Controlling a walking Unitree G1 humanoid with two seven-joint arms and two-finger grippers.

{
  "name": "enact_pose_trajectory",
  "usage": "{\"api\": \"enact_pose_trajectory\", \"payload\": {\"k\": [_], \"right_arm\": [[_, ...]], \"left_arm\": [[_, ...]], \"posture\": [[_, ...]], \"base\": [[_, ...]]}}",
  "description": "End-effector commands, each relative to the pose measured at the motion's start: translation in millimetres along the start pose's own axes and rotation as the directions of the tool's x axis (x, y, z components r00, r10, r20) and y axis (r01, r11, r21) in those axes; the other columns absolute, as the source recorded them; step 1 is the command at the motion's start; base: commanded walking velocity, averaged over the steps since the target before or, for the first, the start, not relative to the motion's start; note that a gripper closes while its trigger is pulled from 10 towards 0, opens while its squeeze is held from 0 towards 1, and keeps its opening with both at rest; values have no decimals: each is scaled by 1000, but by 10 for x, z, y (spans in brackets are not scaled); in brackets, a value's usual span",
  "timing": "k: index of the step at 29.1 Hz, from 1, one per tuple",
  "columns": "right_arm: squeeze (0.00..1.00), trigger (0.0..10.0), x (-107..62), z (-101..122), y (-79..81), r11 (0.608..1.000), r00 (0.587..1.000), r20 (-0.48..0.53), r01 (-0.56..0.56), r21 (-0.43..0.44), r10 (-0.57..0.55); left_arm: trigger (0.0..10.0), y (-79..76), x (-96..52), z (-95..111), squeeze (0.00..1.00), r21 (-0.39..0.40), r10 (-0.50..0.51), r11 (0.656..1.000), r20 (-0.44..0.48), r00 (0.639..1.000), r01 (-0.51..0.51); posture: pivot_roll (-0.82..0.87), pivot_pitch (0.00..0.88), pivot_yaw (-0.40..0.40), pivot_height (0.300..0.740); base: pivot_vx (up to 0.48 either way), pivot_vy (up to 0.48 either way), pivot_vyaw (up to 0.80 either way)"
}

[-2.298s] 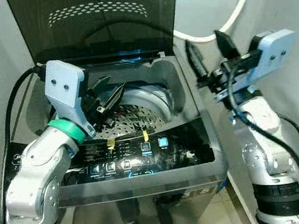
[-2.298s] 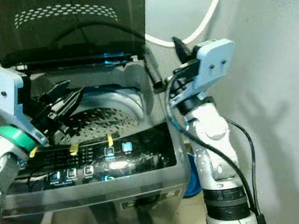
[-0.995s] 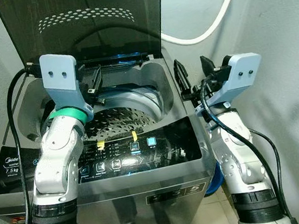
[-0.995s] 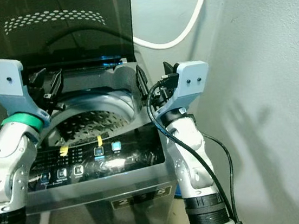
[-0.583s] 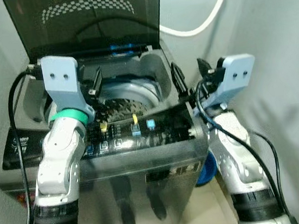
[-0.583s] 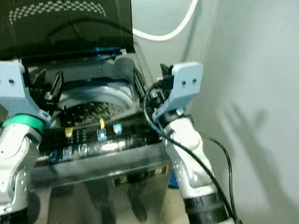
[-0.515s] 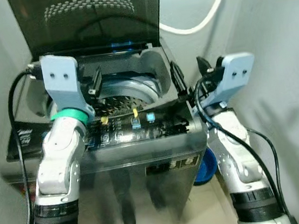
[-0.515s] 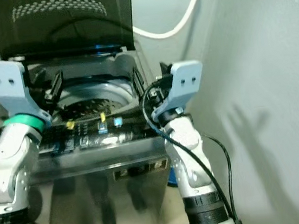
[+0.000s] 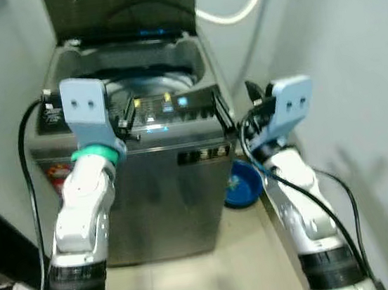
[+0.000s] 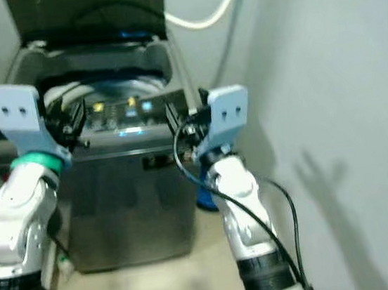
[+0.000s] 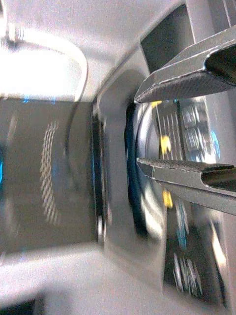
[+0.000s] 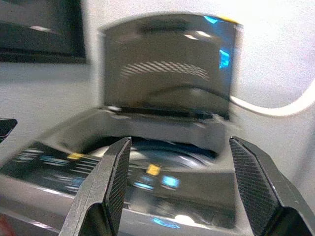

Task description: Clothes washing

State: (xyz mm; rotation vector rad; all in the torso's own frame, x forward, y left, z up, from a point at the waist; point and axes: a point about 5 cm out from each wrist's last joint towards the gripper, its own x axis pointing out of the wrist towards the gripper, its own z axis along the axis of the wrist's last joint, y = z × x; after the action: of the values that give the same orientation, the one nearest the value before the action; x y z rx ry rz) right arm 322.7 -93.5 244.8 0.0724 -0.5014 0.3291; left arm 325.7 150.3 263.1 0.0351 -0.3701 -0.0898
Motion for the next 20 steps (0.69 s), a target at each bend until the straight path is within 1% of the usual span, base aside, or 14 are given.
{"api": "enact_pose_trajectory", "payload": {"k": [1, 3, 4, 9, 12, 16, 19, 20], "right_arm": [[0, 10000, -25, -54, -2, 999, 1000, -25, -19, -26, 18], [0, 10000, -44, -92, 16, 999, 999, -39, -38, -34, 37], [0, 10000, -44, -92, 16, 999, 999, -39, -38, -34, 37], [0, 10000, -130, -221, 30, 996, 994, -88, -73, -48, 68], [0, 10000, -165, -274, 34, 996, 991, -107, -82, -46, 77], [0, 10000, -178, -293, 36, 995, 990, -113, -87, -44, 82], [0, 10000, -255, -403, 6, 996, 985, -153, -83, -34, 77], [0, 10000, -255, -403, 6, 996, 985, -153, -83, -34, 77]], "left_arm": [[10000, -43, -6, -36, 0, 12, -15, 1000, -11, 1000, 15], [10000, -102, -17, -56, 0, 18, -42, 999, -14, 999, 42], [10000, -102, -17, -56, 0, 18, -42, 999, -14, 999, 42], [10000, -224, -60, -134, 0, 32, -89, 995, -30, 996, 90], [10000, -263, -78, -171, 0, 35, -102, 994, -38, 994, 103], [10000, -277, -86, -186, 0, 40, -107, 993, -40, 994, 108], [10000, -314, -133, -269, 0, 48, -125, 991, -66, 990, 129], [10000, -314, -133, -269, 0, 48, -125, 991, -66, 990, 129]], "posture": [[127, 0, 23, 740], [125, 0, 23, 740], [125, 0, 23, 740], [120, 0, 22, 740], [120, 0, 23, 740], [120, 0, 23, 740], [119, 0, 22, 740], [119, 0, 22, 740]], "base": [[0, 0, 788], [0, 0, 788], [0, 0, 788], [0, 0, 781], [0, 0, 781], [0, 0, 781], [0, 0, 781], [0, 0, 781]]}}
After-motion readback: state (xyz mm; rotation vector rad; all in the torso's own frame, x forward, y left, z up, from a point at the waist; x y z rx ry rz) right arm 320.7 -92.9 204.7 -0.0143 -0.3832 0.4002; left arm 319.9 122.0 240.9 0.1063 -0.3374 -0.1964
